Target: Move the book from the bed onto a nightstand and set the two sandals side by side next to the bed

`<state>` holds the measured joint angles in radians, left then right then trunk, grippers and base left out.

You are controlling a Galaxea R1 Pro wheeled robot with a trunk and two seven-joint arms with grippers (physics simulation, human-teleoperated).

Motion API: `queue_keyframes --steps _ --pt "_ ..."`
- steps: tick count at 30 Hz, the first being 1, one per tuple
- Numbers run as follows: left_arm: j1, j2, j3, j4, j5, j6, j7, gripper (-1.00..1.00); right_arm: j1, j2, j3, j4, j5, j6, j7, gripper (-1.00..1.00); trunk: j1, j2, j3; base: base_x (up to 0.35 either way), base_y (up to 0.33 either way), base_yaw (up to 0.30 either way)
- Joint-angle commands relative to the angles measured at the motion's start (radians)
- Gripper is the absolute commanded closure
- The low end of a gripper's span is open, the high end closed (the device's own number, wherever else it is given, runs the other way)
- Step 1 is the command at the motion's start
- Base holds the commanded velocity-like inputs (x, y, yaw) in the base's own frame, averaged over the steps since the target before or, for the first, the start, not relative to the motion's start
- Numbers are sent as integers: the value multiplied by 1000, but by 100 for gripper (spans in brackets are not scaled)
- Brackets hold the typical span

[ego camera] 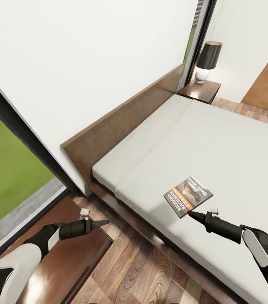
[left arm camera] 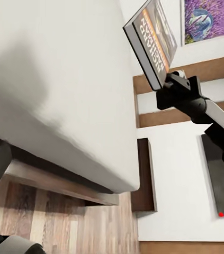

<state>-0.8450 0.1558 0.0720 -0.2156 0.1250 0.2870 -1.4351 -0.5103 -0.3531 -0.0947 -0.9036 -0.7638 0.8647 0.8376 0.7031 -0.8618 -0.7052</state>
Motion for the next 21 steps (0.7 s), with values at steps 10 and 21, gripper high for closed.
queue_keyframes --steps 10,21 --pt "0 -2 5 25 -4 11 1 -100 0 1 -2 3 0 4 2 100 0 -1 -1 0 0 0" --pt "0 -17 5 25 -4 11 2 -100 0 -3 -3 9 0 3 3 100 0 -1 -1 0 0 0"
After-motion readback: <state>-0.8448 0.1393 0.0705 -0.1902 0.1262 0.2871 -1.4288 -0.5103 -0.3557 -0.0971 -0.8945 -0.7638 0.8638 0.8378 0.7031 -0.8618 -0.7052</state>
